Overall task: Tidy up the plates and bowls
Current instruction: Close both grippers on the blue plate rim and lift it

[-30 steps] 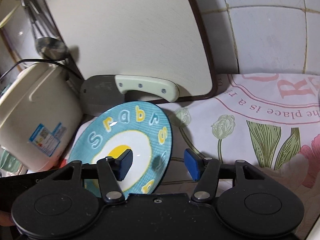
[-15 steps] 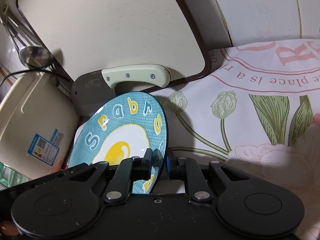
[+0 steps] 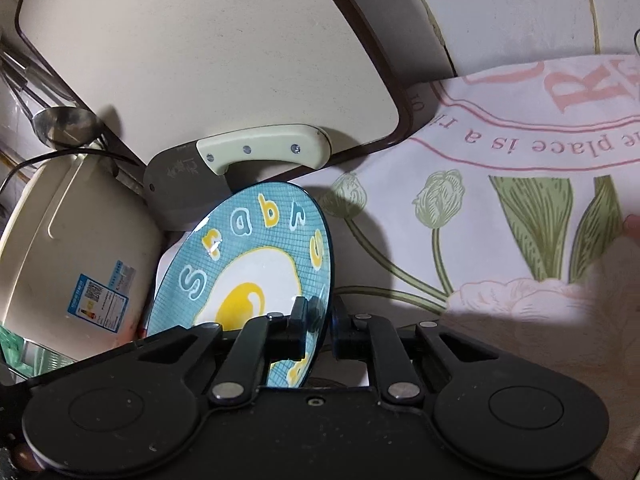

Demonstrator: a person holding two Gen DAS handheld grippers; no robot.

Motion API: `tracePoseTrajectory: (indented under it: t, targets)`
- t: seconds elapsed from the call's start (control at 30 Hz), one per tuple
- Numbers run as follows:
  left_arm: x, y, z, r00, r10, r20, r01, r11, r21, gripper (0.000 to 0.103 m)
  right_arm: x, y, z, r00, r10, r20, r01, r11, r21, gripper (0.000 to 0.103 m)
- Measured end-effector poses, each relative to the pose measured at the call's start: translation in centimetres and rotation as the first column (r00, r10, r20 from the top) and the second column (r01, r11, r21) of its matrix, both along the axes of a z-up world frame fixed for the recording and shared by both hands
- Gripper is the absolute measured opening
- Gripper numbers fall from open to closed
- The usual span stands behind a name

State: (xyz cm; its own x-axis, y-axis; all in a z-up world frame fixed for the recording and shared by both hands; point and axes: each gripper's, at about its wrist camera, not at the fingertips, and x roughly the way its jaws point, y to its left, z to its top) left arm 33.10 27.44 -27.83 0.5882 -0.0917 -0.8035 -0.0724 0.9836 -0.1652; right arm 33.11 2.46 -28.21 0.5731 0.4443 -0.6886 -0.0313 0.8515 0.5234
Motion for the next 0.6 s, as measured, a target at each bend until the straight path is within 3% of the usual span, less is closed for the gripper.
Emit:
tracePoseTrajectory:
  t: [0.4, 0.6]
  targets:
    - [-2.2, -2.2, 2.6, 0.998, -0.047, -0.033, 0.047, 0.999, 0.012, 0.026, -1.6, -1.4, 3.1, 0.999, 0.043, 0.002, -0.043, 0.997, -0.058, 0.015]
    - [-4.7, -3.7, 5.6, 0.997, -0.074, -0.031, 0.075, 0.997, 0.003, 0.026, -4.5, -3.4, 5.7, 0.999, 0.046, 0.01, -0.045, 0.996, -0.071, 0.016]
